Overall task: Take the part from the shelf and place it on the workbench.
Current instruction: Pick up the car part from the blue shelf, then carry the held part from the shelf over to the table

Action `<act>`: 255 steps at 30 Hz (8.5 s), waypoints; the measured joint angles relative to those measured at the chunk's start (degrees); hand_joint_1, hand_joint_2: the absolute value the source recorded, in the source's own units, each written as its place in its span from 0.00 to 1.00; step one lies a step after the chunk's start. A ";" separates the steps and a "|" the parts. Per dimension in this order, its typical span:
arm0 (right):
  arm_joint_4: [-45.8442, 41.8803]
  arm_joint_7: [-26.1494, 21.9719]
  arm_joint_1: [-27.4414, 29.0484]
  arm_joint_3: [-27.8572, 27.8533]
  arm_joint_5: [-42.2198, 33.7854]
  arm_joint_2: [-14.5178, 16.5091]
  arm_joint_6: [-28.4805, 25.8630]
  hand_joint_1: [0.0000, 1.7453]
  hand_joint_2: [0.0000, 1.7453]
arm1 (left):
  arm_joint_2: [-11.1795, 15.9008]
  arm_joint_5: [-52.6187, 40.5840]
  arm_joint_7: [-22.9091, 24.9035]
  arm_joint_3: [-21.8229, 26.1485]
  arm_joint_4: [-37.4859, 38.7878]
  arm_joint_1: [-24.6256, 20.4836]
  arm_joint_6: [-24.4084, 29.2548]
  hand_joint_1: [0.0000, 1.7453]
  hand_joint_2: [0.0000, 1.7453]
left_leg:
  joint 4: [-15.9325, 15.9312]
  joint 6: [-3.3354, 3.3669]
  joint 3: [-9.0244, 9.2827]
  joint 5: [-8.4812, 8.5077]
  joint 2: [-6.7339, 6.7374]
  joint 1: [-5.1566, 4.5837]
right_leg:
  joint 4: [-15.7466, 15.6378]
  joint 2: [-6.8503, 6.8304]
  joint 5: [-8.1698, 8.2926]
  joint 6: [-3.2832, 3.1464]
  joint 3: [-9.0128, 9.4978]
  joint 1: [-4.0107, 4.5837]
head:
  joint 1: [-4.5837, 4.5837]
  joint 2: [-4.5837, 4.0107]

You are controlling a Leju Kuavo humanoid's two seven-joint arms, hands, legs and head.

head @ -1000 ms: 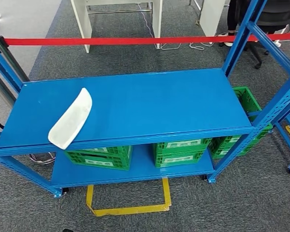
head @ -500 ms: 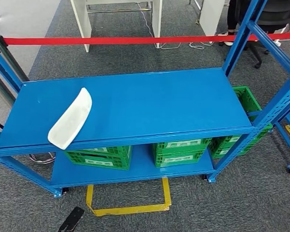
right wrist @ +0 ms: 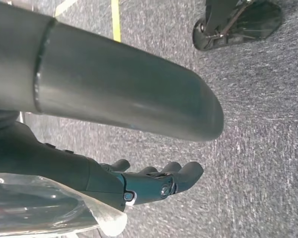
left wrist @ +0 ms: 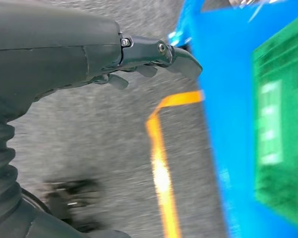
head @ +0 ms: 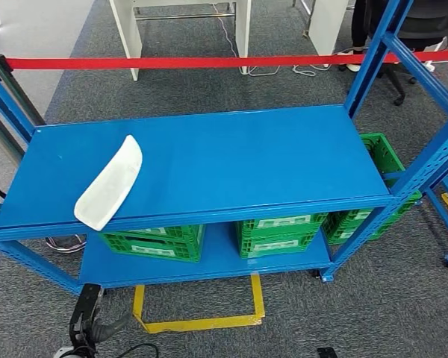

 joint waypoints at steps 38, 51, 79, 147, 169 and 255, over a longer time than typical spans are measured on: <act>3.41 -1.05 -5.38 15.61 1.69 -0.34 7.20 0.00 0.00 | -17.87 -13.20 -33.99 30.99 -31.18 -8.82 22.27 0.00 1.00 | 0.04 0.01 -0.14 0.01 -0.01 -0.04 | 0.04 0.06 0.09 0.11 0.01 -0.05 | 0.02 0.00; -1.59 -8.37 -9.75 17.47 10.32 0.53 16.24 0.00 0.00 | -12.76 -19.92 -34.13 12.59 -34.28 -2.50 13.58 0.00 1.00 | 0.08 0.05 -0.15 0.16 -0.40 -0.05 | 0.04 -0.30 0.09 0.16 -0.01 -0.06 | 0.02 0.00; -6.01 -9.74 -13.96 6.74 11.76 3.06 19.00 0.00 0.75 | -6.07 -29.93 -31.85 0.93 -31.47 -5.65 -0.41 0.00 1.00 | 0.09 0.09 -0.25 0.25 -0.25 -0.08 | 0.07 -0.18 0.20 0.19 -0.16 -0.09 | 0.00 0.00; -10.52 -12.19 -13.17 -3.51 21.38 5.14 28.24 0.00 1.00 | -3.75 -90.23 24.49 -9.98 11.77 -38.89 5.16 1.00 1.00 | 0.10 0.13 -0.40 0.35 -0.26 -0.07 | 0.09 -0.19 0.27 0.22 -0.28 -0.08 | 0.01 0.00; -10.27 -10.92 -13.60 -3.69 21.62 5.99 27.82 0.00 1.00 | -3.94 -90.86 24.90 -9.86 17.00 -42.43 1.97 1.00 1.00 | 0.10 0.12 -0.41 0.36 -0.25 -0.07 | 0.10 -0.18 0.28 0.21 -0.30 -0.08 | 0.00 0.00; 1.13 -29.22 -1.17 -39.67 8.48 2.42 -2.79 0.00 1.00 | -13.96 -18.61 -29.99 7.15 -56.06 17.14 -3.32 1.00 1.00 | 0.54 -0.68 -5.39 4.30 0.80 -0.04 | -2.60 -1.87 -1.66 0.01 3.77 -0.78 | 0.55 0.00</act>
